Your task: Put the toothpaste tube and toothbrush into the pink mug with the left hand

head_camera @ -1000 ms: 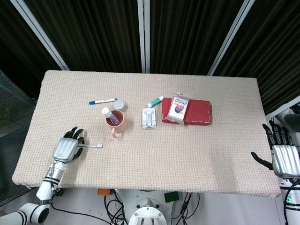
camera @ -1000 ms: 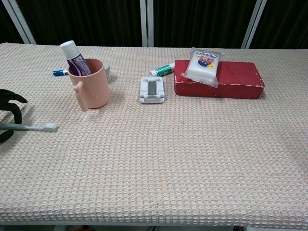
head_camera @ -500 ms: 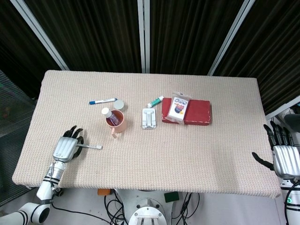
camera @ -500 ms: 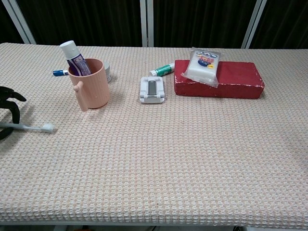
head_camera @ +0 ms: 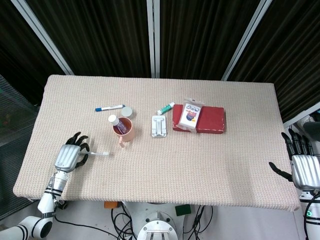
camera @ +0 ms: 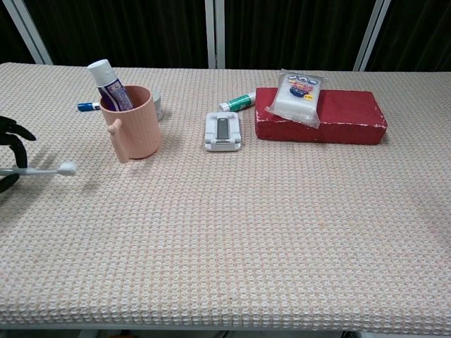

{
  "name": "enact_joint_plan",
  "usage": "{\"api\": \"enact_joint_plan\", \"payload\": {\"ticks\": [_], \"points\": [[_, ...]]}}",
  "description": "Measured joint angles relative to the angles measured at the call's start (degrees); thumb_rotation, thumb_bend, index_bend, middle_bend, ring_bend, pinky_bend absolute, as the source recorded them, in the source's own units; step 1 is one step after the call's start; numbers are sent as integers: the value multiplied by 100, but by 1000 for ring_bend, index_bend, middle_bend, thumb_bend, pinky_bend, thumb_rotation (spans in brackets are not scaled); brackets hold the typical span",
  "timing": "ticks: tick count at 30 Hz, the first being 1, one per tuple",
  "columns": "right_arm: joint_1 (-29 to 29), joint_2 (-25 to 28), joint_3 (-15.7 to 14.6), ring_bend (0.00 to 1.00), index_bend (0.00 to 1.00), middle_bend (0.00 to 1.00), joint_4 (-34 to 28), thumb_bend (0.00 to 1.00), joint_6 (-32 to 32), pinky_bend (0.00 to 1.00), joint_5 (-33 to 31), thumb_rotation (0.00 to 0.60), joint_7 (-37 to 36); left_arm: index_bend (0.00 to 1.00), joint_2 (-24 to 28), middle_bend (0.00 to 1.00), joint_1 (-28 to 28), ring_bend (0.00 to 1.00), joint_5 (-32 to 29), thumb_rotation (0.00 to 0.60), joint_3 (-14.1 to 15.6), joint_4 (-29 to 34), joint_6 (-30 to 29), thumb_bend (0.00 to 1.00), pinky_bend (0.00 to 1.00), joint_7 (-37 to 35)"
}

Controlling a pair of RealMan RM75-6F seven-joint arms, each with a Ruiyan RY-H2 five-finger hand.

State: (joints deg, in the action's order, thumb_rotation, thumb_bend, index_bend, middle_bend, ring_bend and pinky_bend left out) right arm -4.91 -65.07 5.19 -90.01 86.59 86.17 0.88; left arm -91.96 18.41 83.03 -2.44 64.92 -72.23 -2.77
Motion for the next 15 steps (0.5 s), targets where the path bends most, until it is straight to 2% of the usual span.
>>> {"api": "enact_joint_plan", "payload": {"ticks": [7, 15], "points": [[-12, -24, 23, 0, 0, 0, 47, 445, 27, 0, 16, 531, -51, 646, 616, 207, -37, 70, -28, 600, -267, 937, -191, 405, 221, -1210], [-21, -92, 20, 0, 0, 0, 135, 445, 57, 0, 63, 530, -114, 677, 1539, 207, 85, 70, 31, 600, -652, 2311, -91, 405, 216, -3701]]}}
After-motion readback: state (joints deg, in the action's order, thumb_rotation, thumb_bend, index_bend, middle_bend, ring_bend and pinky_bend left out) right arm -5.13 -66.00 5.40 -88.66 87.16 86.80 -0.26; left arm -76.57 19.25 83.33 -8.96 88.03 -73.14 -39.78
